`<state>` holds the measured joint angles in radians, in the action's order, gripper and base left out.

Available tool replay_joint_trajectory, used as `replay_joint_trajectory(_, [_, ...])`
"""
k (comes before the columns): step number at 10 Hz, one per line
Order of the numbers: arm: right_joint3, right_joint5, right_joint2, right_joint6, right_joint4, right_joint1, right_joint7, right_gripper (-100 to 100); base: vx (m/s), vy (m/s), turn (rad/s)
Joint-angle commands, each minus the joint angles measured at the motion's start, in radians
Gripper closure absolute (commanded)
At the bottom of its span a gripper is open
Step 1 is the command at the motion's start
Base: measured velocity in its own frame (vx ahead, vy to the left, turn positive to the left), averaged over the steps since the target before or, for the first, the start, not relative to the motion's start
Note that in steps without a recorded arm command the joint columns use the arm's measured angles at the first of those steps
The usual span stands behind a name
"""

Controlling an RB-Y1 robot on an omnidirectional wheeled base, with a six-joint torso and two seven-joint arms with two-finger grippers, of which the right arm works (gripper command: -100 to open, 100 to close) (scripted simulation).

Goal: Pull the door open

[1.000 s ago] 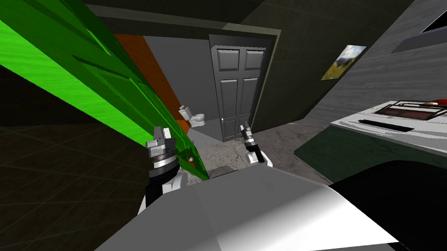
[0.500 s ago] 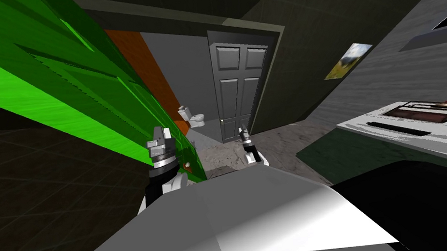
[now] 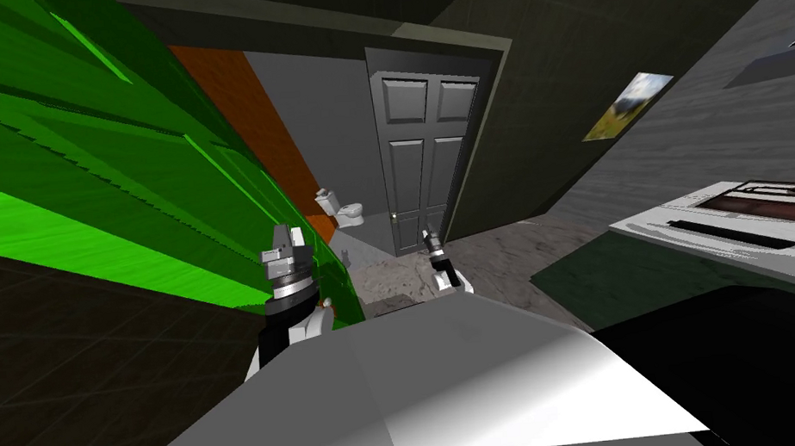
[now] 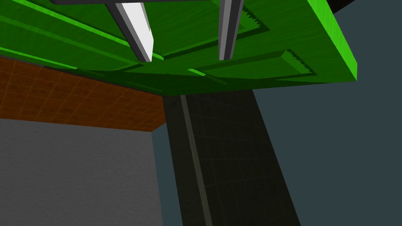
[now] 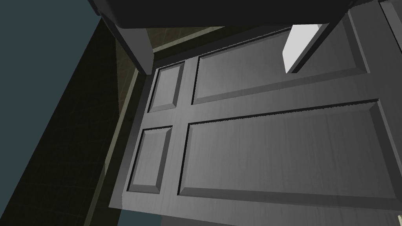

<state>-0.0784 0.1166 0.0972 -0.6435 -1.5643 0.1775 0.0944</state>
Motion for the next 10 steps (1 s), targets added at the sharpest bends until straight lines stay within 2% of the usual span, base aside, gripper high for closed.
replay_joint_trajectory(1, [-0.009, 0.008, -0.004, -0.012, 0.047, -0.014, 0.008, -100, 0.088, -0.032, 0.013])
replay_joint_trajectory(10, [-0.042, 0.06, -0.017, -0.058, 0.306, -0.111, 0.036, -100, 0.096, -0.023, 0.014])
